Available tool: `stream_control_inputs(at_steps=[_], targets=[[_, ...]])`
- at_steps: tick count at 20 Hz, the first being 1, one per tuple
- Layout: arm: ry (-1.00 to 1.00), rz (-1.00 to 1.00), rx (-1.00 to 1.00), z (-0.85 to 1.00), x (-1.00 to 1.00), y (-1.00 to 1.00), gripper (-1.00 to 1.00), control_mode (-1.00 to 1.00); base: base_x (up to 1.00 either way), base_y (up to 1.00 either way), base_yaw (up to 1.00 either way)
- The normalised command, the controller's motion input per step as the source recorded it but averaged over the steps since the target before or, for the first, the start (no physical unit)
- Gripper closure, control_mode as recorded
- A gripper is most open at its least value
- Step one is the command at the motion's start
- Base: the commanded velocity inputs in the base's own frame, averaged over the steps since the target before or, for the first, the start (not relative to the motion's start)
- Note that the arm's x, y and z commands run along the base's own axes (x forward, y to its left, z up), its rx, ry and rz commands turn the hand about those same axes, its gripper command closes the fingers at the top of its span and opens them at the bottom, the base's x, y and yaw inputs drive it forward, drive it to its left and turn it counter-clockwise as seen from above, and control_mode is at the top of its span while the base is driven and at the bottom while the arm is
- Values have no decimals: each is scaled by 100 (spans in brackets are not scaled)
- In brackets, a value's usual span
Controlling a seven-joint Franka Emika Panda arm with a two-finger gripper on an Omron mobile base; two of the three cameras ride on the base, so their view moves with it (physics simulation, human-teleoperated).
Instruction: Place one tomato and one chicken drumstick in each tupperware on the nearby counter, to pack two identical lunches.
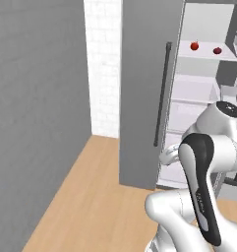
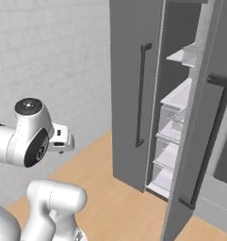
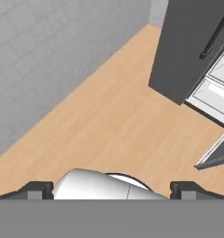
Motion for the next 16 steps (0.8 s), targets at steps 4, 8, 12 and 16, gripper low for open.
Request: stream_control_inputs(at_steps=[4, 8, 12, 16], targets=[[0, 0, 0, 0, 0, 0, -100, 100, 80, 8, -36], [0, 0, 0, 0, 0, 0, -100, 100, 75, 14, -45], [0, 0, 0, 0, 0, 0, -100, 100, 75, 34, -41], [0, 0, 0, 0, 0, 0, -100, 100, 76, 31, -40]])
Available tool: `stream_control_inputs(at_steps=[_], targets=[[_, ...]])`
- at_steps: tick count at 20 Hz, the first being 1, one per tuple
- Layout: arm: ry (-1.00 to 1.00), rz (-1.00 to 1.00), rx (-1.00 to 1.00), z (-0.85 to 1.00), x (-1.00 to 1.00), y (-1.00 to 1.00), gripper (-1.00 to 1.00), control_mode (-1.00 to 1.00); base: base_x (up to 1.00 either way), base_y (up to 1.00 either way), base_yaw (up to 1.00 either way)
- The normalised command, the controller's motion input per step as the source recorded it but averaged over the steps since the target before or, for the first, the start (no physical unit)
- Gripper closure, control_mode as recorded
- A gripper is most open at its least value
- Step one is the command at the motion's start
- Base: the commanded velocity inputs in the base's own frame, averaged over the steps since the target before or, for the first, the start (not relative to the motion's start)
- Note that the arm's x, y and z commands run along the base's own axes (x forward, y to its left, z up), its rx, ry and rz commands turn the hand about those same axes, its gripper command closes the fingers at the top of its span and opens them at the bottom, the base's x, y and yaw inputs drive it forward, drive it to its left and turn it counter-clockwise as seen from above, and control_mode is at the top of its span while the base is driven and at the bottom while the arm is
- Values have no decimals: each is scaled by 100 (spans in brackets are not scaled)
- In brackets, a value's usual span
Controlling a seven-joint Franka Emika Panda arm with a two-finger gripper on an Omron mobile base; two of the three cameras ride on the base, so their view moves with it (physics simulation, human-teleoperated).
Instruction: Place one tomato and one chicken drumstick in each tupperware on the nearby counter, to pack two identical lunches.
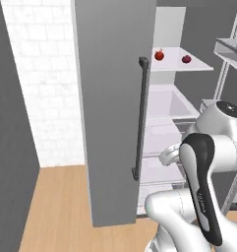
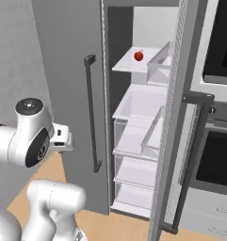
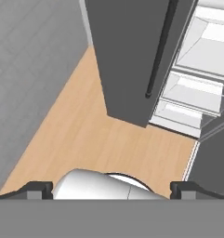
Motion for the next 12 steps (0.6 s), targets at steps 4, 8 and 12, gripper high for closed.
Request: stream_control_inputs(at_steps=[4, 8, 12], targets=[[0, 0, 0, 0, 0, 0, -100, 100, 73, 0, -36], [0, 0, 0, 0, 0, 0, -100, 100, 66, -5, -30], [0, 0, 0, 0, 0, 0, -100, 100, 58, -37, -16]])
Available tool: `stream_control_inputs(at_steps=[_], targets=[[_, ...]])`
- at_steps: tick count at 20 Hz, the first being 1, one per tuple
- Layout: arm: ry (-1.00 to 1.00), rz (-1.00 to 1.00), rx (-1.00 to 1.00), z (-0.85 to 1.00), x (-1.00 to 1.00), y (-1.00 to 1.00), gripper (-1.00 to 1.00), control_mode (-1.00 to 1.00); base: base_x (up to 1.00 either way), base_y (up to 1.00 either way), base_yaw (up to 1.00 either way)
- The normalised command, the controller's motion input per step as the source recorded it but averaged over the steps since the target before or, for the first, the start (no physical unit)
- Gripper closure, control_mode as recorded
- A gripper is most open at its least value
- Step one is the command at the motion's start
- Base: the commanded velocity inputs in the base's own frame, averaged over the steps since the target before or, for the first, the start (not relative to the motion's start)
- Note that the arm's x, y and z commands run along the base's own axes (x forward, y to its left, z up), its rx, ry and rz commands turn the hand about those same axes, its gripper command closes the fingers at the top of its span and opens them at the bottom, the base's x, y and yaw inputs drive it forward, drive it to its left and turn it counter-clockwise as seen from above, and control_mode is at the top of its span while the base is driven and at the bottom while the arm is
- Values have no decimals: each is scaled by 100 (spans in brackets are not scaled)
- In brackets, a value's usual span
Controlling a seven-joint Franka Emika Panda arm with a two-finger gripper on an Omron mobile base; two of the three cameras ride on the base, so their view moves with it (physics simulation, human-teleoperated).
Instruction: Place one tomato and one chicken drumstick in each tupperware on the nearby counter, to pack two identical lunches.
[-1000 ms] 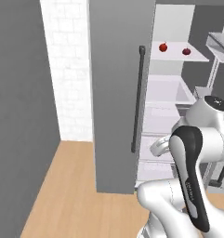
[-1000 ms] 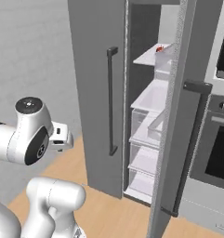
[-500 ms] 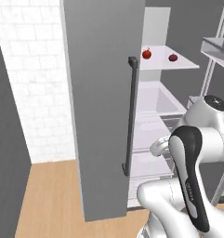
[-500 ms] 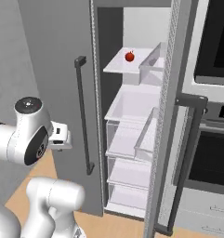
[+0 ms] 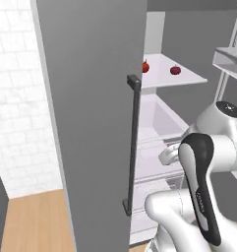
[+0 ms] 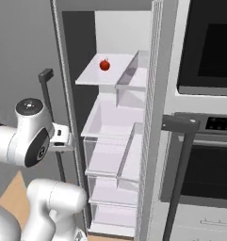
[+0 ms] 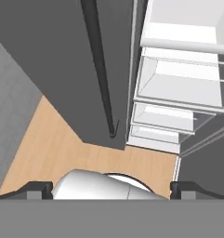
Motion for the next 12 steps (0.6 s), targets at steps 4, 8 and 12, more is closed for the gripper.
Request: stream_control_inputs(at_steps=[4, 8, 12], targets=[[0, 0, 0, 0, 0, 0, -100, 100, 37, -60, -2], [0, 0, 0, 0, 0, 0, -100, 100, 47, -25, 0], [0, 0, 0, 0, 0, 0, -100, 100, 64, 22, 11]])
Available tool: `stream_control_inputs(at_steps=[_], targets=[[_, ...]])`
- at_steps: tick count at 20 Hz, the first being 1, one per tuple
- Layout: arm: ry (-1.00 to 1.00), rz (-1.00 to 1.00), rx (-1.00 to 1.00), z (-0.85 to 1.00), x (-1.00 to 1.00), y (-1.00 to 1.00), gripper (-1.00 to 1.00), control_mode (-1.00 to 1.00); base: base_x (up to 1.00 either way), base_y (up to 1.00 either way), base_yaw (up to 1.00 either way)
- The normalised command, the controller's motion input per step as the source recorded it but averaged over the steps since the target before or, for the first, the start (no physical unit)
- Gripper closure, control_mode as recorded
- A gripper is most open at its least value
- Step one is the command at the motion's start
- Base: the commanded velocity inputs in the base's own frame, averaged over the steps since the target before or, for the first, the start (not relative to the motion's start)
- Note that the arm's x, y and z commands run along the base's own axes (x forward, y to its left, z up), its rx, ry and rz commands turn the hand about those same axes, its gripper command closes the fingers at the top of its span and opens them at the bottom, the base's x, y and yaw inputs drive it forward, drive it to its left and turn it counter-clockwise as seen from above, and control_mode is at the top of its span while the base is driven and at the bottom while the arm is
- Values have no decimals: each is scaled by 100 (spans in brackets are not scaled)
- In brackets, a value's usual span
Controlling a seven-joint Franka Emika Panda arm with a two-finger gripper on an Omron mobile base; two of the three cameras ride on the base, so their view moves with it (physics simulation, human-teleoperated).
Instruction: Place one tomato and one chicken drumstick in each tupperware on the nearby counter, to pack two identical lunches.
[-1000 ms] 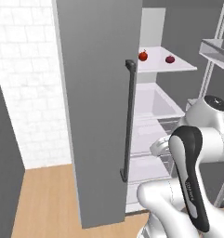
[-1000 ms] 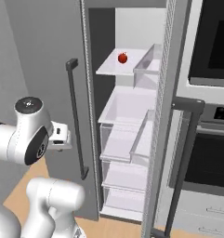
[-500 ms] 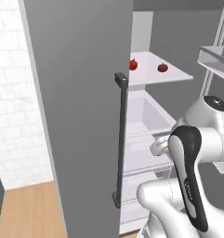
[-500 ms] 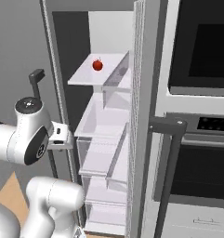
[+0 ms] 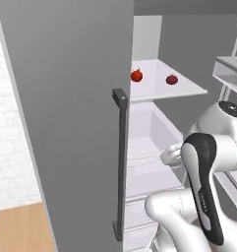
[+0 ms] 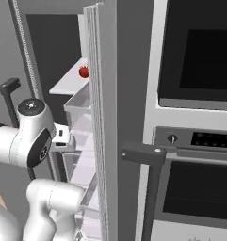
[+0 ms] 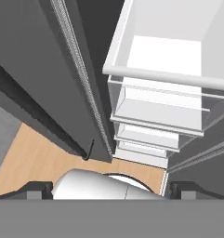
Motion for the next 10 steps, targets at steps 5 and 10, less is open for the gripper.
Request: stream_control_inputs(at_steps=[5, 10], targets=[[0, 0, 0, 0, 0, 0, -100, 100, 79, 0, 7], [-5, 0, -1, 19, 4, 0, -100, -100, 13, 0, 0]])
